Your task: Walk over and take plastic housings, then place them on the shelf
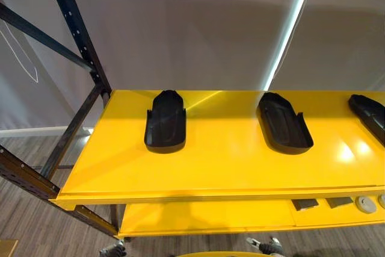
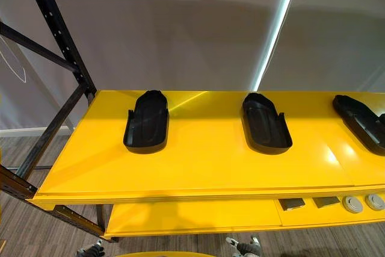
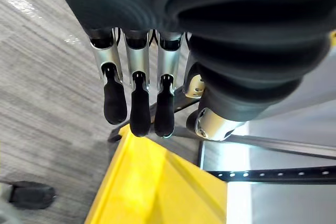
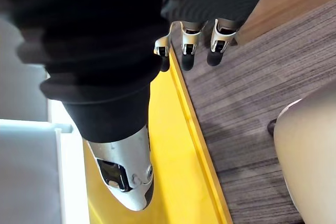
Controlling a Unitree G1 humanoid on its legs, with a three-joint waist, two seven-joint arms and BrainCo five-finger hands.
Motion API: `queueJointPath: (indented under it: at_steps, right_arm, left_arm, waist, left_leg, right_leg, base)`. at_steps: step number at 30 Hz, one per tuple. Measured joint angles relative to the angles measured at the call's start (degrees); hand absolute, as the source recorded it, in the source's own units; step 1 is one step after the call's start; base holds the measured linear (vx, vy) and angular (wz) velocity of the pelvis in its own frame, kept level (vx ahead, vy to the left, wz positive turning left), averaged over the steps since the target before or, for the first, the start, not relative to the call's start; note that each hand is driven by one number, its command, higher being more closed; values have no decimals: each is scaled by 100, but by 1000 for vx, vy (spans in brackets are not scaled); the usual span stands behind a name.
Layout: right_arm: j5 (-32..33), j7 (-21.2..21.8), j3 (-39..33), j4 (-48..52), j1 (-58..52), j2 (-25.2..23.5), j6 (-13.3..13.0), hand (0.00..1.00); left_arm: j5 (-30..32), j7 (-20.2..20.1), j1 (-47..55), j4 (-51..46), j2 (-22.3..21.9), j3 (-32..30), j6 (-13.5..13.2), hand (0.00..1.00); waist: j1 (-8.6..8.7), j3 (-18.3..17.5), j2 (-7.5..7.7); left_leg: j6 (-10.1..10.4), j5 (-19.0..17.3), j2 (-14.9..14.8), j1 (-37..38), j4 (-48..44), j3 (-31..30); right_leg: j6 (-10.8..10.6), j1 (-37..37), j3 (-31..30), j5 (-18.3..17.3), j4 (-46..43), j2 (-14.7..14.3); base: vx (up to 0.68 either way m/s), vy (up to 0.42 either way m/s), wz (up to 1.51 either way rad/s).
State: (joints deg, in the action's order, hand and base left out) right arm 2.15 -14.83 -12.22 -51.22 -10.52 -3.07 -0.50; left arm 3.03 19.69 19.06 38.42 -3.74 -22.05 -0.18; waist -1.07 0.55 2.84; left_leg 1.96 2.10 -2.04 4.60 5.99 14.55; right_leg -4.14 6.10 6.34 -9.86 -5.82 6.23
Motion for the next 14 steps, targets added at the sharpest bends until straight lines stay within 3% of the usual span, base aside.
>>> queueJointPath:
  at_steps: [12,14]
  right_arm:
    - [-6,15,-540,-183,172,-41,77,0]
    - [-6,19,-631,-195,215,-36,76,0]
  left_arm:
    - [441,-348,-820,1043,219,21,-19,0]
    - [442,-362,-915,1157,221,115,-19,0]
  waist:
    - [16,193,-12]
    - [19,264,-72]
  left_leg:
    - [-3,-148,31,173,1,388]
    - [-2,-172,21,220,2,428]
  right_leg:
    - [-36,128,-347,79,196,-10]
    - [-19,158,-358,112,203,-19]
  base:
    - [61,-3,-15]
    - [29,-16,-7]
